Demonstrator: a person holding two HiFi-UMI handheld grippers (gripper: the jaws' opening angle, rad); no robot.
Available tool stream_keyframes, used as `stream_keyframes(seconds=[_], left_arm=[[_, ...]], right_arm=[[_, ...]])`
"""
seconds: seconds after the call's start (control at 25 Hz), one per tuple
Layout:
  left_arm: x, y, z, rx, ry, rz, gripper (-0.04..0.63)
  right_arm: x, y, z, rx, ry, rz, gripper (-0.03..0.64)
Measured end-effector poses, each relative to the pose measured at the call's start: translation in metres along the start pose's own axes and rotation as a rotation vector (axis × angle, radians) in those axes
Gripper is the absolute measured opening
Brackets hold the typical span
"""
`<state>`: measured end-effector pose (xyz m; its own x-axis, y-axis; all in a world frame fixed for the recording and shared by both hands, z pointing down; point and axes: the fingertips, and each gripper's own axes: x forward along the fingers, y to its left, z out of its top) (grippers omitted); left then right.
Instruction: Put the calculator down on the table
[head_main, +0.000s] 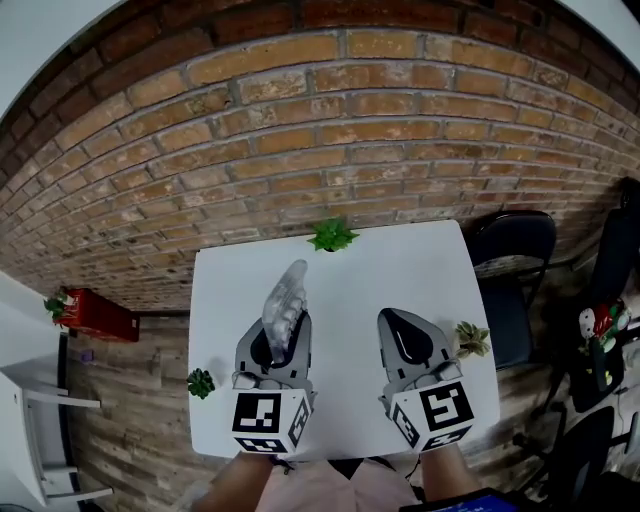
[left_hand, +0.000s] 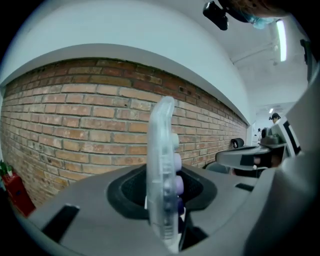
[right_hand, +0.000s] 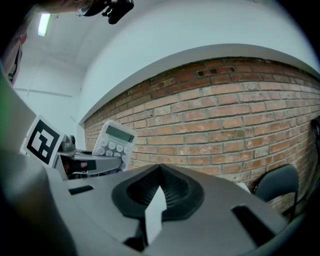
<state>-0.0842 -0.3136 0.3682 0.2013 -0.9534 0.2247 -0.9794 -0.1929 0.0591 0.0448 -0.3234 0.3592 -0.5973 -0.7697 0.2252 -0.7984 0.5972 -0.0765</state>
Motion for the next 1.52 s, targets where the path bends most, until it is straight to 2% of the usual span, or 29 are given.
stream_keyframes(seconds=[0.72, 0.88, 1.52], left_arm=[[0.061, 0.027, -0.133, -0.084, 0.279, -0.055, 0.140], [0.066, 0.028, -0.160, -0.125, 0.345, -0.059, 0.140], [0.076, 0.032, -0.212, -0.247, 0.512, -0.072, 0.140]], right_arm=[[0.032, -0.016, -0.068, 0.045, 0.179, -0.078, 0.003], [0.036, -0.020, -0.079, 0.054, 0.203, -0.087, 0.003], [0.047, -0.019, -0.095, 0.070, 0.239, -0.089, 0.003]])
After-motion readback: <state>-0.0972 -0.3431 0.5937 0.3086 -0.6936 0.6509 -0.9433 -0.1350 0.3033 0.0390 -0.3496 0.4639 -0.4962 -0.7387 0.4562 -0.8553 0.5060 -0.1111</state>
